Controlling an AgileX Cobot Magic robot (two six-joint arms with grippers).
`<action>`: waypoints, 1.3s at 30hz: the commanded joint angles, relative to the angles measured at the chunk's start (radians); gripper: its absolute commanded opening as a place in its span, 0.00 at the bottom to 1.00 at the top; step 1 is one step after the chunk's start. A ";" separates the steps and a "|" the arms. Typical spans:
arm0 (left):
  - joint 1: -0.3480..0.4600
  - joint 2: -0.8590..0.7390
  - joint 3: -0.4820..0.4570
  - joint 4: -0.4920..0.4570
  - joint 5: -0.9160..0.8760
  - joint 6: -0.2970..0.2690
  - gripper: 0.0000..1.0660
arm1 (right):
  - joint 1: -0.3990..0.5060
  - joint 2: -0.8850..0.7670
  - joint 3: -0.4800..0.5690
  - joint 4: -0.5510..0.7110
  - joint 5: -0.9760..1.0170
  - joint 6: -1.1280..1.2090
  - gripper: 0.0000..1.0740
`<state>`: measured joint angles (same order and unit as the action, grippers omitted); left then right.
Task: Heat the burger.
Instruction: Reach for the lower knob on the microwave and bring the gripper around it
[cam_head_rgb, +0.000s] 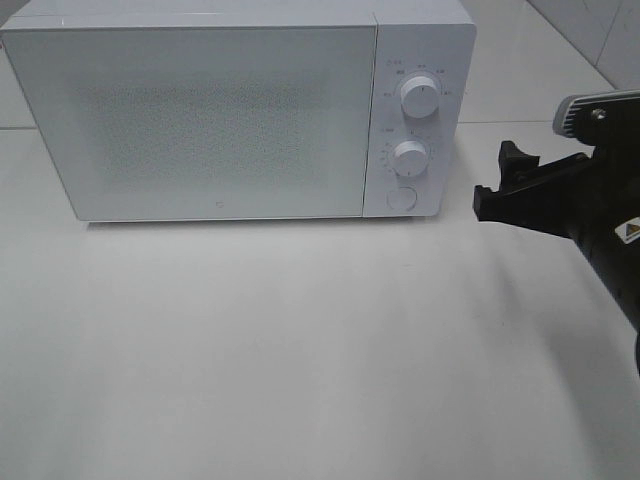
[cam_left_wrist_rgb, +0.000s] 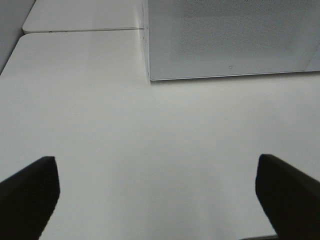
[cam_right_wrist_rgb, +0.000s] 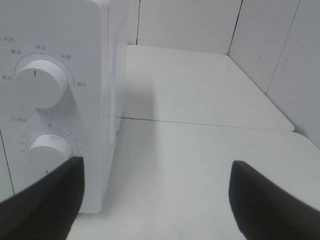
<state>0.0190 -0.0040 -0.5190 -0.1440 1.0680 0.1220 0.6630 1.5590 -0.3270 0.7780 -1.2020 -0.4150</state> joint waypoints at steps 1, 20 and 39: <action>0.002 -0.024 0.003 -0.007 0.004 0.002 0.94 | 0.039 0.044 -0.031 0.049 -0.066 -0.007 0.71; 0.002 -0.024 0.003 -0.007 0.004 0.002 0.94 | 0.122 0.266 -0.229 0.095 -0.065 0.054 0.71; 0.002 -0.024 0.003 -0.007 0.004 0.002 0.94 | 0.049 0.445 -0.438 -0.011 0.011 0.055 0.71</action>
<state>0.0190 -0.0040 -0.5190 -0.1440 1.0680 0.1220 0.7180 2.0020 -0.7560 0.7800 -1.1990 -0.3660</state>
